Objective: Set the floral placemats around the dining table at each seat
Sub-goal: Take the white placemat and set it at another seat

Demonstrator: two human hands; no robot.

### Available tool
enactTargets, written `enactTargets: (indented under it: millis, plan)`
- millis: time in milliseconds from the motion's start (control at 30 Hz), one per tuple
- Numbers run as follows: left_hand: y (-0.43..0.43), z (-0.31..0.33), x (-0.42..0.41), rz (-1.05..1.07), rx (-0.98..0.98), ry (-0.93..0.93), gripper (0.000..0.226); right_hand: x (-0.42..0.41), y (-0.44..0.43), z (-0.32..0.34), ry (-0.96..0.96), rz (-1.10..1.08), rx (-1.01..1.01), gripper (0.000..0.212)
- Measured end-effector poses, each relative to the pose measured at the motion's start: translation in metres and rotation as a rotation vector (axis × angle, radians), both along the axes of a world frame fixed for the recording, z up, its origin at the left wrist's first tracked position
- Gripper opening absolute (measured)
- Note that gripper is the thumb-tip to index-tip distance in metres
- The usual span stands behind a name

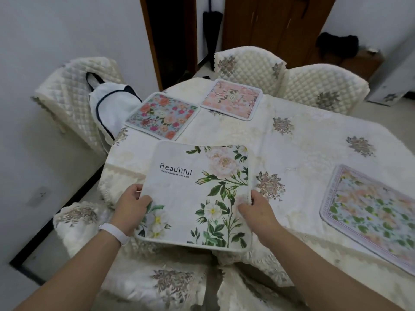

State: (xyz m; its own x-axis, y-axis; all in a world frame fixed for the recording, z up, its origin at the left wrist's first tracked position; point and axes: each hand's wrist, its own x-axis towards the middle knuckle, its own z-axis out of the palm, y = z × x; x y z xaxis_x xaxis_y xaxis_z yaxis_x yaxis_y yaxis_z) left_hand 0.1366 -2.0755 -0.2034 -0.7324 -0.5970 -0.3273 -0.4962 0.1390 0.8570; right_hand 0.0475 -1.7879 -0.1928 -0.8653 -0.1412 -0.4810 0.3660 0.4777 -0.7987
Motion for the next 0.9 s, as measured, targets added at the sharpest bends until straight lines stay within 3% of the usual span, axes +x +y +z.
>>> enactTargets:
  millis: [367,533,667,900]
  plan:
    - [-0.021,0.008,0.012,-0.019,0.046,0.017,0.017,0.028,-0.010,0.004,0.049,-0.039,-0.007,0.015]
    - [-0.059,-0.015,-0.022,-0.119,0.081,-0.020,0.020,0.020,-0.043,-0.011,0.014,-0.132,0.053,0.021]
    - [-0.110,-0.034,-0.061,-0.259,0.137,-0.057,0.025,0.008,-0.090,-0.035,0.032,-0.220,0.150,0.007]
    - [-0.161,-0.067,-0.102,-0.350,0.132,-0.157,0.021,-0.004,-0.143,-0.056,-0.008,-0.306,0.224,0.008]
